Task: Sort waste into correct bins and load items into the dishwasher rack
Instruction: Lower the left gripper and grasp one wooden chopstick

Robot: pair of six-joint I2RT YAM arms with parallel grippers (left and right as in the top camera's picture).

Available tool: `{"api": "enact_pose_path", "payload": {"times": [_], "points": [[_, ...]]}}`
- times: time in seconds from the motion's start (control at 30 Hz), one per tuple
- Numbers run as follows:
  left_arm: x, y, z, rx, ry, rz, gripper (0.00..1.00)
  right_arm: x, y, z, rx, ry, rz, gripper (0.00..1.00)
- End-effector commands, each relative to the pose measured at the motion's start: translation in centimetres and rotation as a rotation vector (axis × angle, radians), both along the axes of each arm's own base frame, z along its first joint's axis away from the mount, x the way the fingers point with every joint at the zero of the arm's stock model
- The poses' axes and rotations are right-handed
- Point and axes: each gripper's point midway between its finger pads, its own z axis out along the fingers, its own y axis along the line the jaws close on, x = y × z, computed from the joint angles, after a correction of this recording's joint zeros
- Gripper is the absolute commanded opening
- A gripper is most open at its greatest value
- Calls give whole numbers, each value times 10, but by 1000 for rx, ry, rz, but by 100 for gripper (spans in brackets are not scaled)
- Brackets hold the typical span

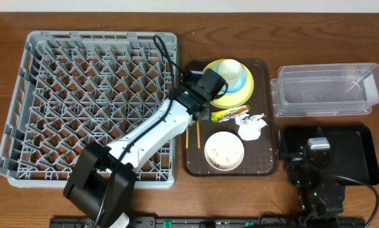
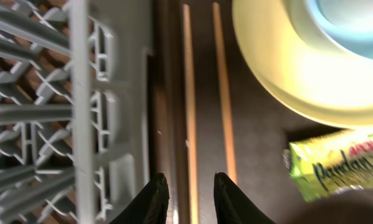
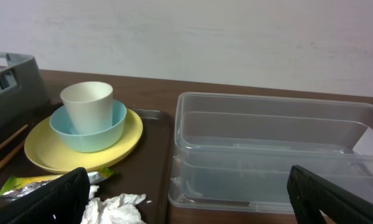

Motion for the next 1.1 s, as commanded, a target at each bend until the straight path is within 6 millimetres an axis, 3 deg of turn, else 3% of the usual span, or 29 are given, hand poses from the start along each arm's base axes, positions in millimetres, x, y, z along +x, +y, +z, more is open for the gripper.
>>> {"api": "enact_pose_path", "payload": {"times": [0.0,0.63,1.07], "points": [[5,15,-11,34,6,31,30,0,1,-1,-8,2,4,99],[3,-8,-36,-100,6,-7,29,0,1,-1,-8,1,4,99],[2,-31,-78,-92,25,-38,29,0,1,-1,-9,1,4,99]]}}
